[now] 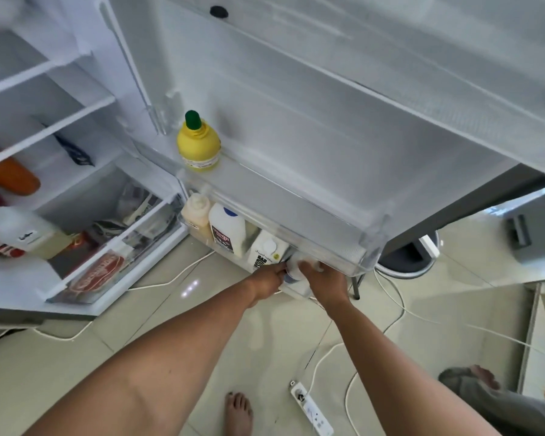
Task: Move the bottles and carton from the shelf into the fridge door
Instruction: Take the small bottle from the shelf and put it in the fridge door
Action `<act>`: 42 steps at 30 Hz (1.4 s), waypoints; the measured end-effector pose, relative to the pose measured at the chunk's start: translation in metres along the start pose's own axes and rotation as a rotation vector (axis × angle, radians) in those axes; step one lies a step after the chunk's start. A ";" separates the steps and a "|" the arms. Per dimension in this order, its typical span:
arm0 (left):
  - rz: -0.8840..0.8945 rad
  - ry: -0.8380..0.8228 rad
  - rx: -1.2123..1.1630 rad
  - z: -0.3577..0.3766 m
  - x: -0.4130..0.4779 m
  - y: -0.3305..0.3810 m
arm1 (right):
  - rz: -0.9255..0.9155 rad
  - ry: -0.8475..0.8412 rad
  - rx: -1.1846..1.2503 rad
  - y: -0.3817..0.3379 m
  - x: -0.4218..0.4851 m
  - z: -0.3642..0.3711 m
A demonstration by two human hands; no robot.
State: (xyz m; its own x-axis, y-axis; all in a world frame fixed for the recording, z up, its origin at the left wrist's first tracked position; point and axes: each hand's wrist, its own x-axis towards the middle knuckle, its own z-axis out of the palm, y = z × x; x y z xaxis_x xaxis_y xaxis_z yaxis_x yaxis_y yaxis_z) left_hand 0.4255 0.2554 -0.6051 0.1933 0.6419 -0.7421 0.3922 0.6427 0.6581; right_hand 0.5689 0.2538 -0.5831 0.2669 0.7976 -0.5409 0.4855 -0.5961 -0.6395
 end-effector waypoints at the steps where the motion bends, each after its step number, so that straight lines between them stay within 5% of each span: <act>1: -0.004 0.003 0.015 0.000 0.004 -0.001 | -0.010 -0.004 -0.015 -0.001 0.003 0.001; 22: 0.006 0.043 0.091 -0.010 -0.012 0.016 | -0.038 -0.032 -0.224 -0.005 0.001 -0.006; 32: 0.063 0.229 0.402 -0.043 -0.111 0.039 | -0.047 -0.091 -0.256 -0.024 -0.081 -0.032; 42: 0.219 0.376 0.487 -0.080 -0.265 0.065 | -0.306 0.093 -0.322 -0.108 -0.218 -0.079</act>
State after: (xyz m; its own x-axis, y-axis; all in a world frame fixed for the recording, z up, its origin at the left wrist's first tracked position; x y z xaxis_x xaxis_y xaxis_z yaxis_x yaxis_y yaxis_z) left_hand 0.3280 0.1606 -0.3549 0.0222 0.8957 -0.4441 0.7591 0.2740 0.5905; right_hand 0.5242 0.1515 -0.3535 0.1370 0.9463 -0.2927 0.7840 -0.2842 -0.5519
